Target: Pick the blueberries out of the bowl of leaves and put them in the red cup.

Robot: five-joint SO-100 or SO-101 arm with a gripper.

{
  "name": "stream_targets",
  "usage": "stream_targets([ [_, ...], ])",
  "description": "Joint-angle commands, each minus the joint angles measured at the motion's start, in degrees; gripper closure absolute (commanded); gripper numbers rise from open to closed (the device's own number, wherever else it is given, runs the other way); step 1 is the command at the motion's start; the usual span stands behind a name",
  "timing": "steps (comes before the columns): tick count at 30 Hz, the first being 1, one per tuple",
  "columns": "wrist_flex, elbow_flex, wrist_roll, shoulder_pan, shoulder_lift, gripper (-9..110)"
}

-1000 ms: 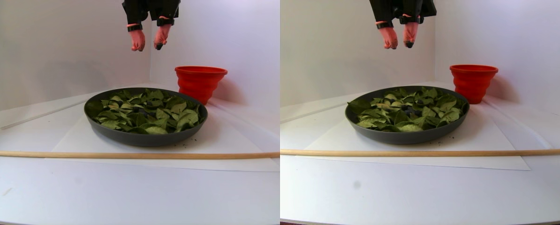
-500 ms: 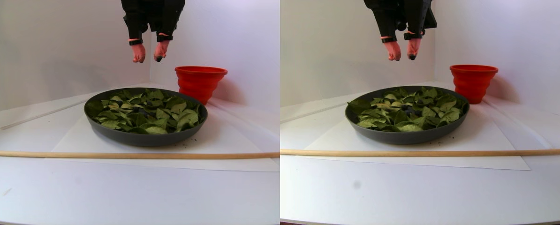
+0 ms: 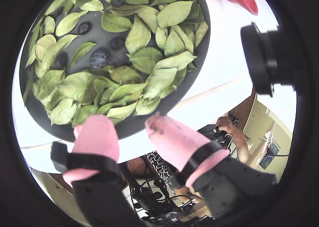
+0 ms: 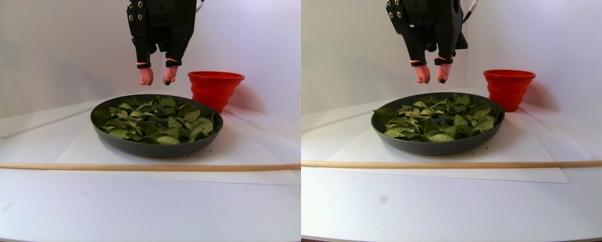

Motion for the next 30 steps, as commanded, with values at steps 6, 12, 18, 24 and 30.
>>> stream_targets([
  [6, -4.57, -1.67, -1.32, 0.26, -3.60, 87],
  [12, -7.03, -2.99, -1.67, 0.62, -7.03, 86],
  [18, -9.32, -3.60, -1.49, 0.00, -9.40, 86],
  [24, -11.69, -5.01, -1.05, -0.53, -13.27, 86],
  [30, -13.54, -5.63, -0.70, -1.32, -15.12, 86],
])
